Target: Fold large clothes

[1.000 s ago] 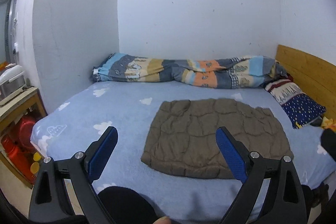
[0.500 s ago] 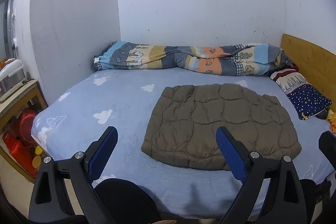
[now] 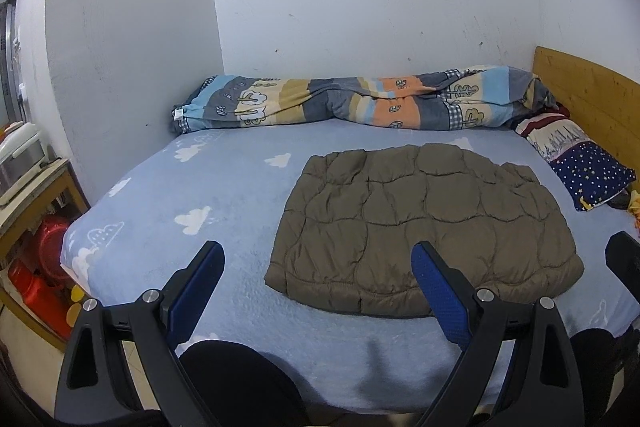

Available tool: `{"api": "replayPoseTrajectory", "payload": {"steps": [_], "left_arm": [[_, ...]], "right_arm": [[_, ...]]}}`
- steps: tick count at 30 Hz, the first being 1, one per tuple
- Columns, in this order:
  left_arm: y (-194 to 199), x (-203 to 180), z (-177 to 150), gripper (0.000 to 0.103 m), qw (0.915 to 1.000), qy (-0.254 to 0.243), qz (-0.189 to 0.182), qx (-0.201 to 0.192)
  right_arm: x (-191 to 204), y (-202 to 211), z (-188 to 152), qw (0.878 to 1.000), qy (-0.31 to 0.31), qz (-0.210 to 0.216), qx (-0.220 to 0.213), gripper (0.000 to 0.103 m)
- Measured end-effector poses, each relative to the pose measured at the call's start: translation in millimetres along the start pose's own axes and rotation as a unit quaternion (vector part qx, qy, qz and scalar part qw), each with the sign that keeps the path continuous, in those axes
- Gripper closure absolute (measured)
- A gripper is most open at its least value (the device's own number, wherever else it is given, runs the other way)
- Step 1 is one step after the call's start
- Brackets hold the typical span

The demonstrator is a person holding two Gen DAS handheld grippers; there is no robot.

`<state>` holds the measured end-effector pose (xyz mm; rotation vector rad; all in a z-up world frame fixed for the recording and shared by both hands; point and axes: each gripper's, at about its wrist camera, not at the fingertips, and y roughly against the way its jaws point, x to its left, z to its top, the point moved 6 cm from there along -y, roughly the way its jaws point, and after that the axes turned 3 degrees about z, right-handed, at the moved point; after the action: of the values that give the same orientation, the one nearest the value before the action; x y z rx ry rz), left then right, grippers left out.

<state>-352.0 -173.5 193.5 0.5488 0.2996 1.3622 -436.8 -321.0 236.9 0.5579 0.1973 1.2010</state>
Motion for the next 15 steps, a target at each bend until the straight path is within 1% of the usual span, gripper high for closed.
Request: {"api": "replayPoseTrajectory", "payload": {"steps": [5, 15], "left_arm": [[-2.0, 0.9, -1.3, 0.009, 1.0, -0.001, -0.001, 0.003], [-2.6, -1.3, -1.5, 0.009, 1.0, -0.004, 0.001, 0.002]], "right_arm": [[-2.6, -4.8, -1.6, 1.0, -0.003, -0.001, 0.007, 0.0], [-2.5, -7.4, -3.3, 1.0, 0.001, -0.004, 0.007, 0.0]]}}
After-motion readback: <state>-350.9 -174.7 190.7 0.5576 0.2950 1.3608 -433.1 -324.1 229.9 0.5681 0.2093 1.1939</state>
